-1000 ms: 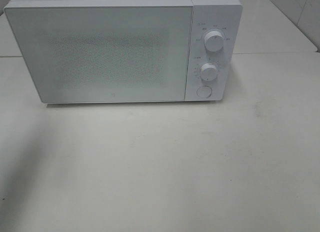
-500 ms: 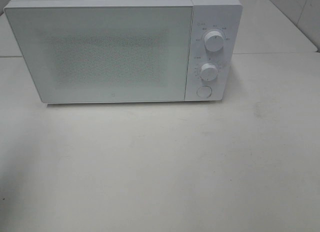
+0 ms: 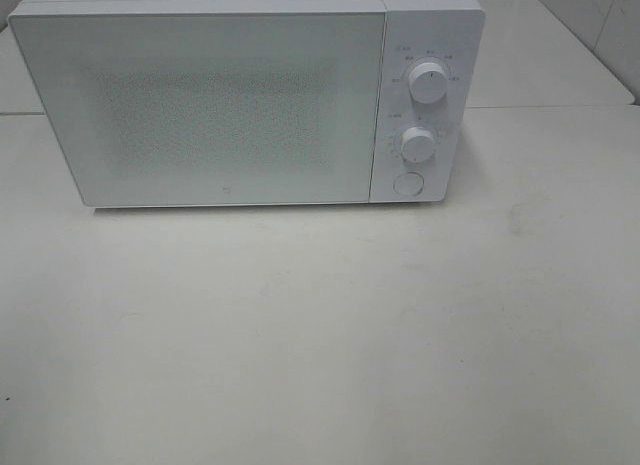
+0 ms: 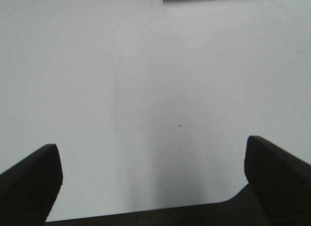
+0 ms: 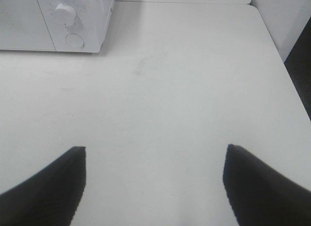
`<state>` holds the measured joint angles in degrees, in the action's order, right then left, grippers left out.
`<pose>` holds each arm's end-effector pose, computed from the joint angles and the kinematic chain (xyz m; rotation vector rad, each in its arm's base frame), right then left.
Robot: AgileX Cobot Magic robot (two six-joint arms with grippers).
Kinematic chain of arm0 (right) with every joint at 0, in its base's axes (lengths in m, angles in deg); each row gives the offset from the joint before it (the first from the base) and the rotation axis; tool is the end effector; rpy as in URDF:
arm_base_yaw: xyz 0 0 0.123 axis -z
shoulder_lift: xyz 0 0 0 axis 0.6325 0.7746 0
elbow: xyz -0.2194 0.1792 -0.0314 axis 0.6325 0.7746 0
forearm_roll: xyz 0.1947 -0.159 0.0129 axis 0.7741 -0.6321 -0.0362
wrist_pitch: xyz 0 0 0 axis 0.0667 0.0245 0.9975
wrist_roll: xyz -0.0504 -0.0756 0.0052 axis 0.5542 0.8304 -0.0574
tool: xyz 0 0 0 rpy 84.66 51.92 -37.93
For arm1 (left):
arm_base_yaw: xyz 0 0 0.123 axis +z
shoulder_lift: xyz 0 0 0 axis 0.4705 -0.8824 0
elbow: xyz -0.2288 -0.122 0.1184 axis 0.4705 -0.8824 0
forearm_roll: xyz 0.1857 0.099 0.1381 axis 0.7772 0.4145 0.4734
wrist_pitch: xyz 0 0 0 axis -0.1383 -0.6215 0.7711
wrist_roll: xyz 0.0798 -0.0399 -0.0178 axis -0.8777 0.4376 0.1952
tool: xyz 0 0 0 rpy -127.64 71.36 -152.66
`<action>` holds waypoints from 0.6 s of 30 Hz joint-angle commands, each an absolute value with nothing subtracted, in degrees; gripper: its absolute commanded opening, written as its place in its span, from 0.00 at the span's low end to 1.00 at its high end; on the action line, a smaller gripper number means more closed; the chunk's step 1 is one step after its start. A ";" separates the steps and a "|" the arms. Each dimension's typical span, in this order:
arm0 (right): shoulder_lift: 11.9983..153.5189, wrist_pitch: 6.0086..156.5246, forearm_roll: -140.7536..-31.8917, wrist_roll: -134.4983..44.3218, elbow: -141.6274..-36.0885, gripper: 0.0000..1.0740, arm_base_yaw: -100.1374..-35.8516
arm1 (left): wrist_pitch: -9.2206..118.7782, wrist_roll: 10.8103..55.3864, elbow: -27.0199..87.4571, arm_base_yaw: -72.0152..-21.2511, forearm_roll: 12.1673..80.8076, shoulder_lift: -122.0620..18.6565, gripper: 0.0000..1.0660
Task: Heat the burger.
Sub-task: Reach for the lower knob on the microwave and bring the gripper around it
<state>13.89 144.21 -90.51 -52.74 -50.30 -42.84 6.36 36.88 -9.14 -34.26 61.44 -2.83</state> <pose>-0.0054 -0.0059 0.2814 -0.0059 2.0096 -0.0088 0.0473 -0.0047 0.2831 0.1266 2.3227 -0.0469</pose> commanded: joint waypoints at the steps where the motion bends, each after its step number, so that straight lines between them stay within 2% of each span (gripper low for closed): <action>1: 12.34 143.80 -90.73 -52.62 -50.24 0.71 -42.67 | 6.71 35.91 -11.26 -34.31 61.10 3.82 0.88; 4: 12.34 143.80 -90.73 -52.62 -50.24 0.71 -42.67 | 6.99 34.36 -11.55 -34.31 61.10 7.66 0.88; 18: 12.34 143.80 -90.73 -52.68 -50.24 0.71 -42.67 | 6.99 34.76 -11.55 -33.46 60.01 18.20 0.88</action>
<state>13.89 144.21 -90.51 -52.74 -50.30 -42.84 6.48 34.53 -11.32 -33.34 60.41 16.99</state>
